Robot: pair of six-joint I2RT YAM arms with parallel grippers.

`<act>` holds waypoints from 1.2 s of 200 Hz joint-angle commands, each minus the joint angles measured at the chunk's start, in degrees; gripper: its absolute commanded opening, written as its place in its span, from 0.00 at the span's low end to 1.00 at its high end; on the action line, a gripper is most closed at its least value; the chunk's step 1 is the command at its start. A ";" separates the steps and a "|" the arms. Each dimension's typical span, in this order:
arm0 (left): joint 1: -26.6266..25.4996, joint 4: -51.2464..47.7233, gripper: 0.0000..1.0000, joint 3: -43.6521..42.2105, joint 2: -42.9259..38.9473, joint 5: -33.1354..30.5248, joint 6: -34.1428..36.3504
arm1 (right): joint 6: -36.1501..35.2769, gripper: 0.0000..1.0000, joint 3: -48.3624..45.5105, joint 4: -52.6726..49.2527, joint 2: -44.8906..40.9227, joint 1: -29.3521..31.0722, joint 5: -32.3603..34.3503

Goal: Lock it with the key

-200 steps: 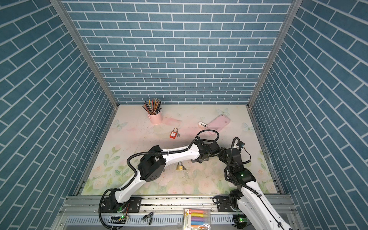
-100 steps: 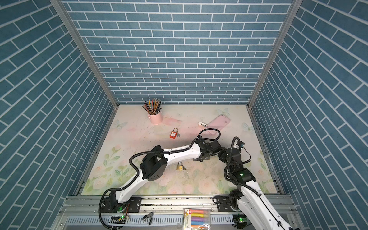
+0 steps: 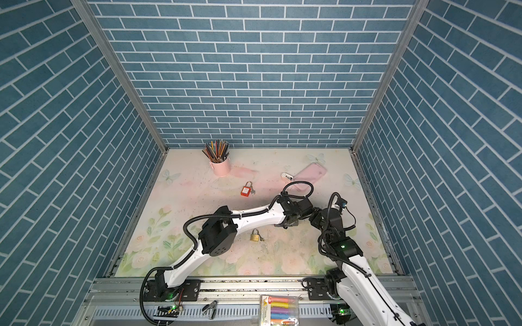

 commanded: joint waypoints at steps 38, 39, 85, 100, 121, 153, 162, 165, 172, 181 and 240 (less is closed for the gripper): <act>2.79 22.91 0.00 -21.38 -18.34 -0.02 23.37 | -5.06 0.65 9.33 -2.24 -0.16 -0.29 -4.30; 2.98 23.66 0.00 -22.08 -18.84 0.25 23.89 | -5.09 0.65 9.44 -2.28 -0.15 -0.30 -4.35; 14.85 57.43 0.00 -54.39 -43.37 21.56 35.17 | -6.14 0.65 14.52 -5.02 0.29 -1.35 -15.16; 18.93 64.08 0.00 -61.28 -49.38 26.41 38.69 | -7.39 0.65 15.32 -4.97 0.55 -1.60 -21.28; 21.73 66.49 0.00 -65.80 -55.85 28.04 47.37 | -9.62 0.65 15.50 -3.38 0.99 -1.88 -32.04; 21.71 68.80 0.00 -70.32 -62.70 31.62 61.61 | -10.65 0.64 15.91 -1.80 3.05 -1.93 -45.28; 21.54 70.18 0.00 -71.97 -64.42 33.50 65.10 | -10.48 0.64 16.46 -2.44 4.03 -1.89 -48.21; 21.35 70.74 0.00 -72.58 -65.02 33.87 66.55 | -10.40 0.63 16.62 -2.78 4.35 -1.95 -49.09; 20.88 71.71 0.00 -73.76 -66.27 34.44 69.58 | -10.18 0.63 17.17 -3.80 5.20 -1.89 -50.69; 19.63 72.54 0.00 -75.12 -67.57 33.46 73.62 | -9.40 0.61 17.52 -4.68 6.04 -1.95 -52.54; 7.79 71.48 0.00 -77.50 -65.43 19.25 96.83 | -4.37 0.53 17.22 -5.47 6.20 -1.75 -58.35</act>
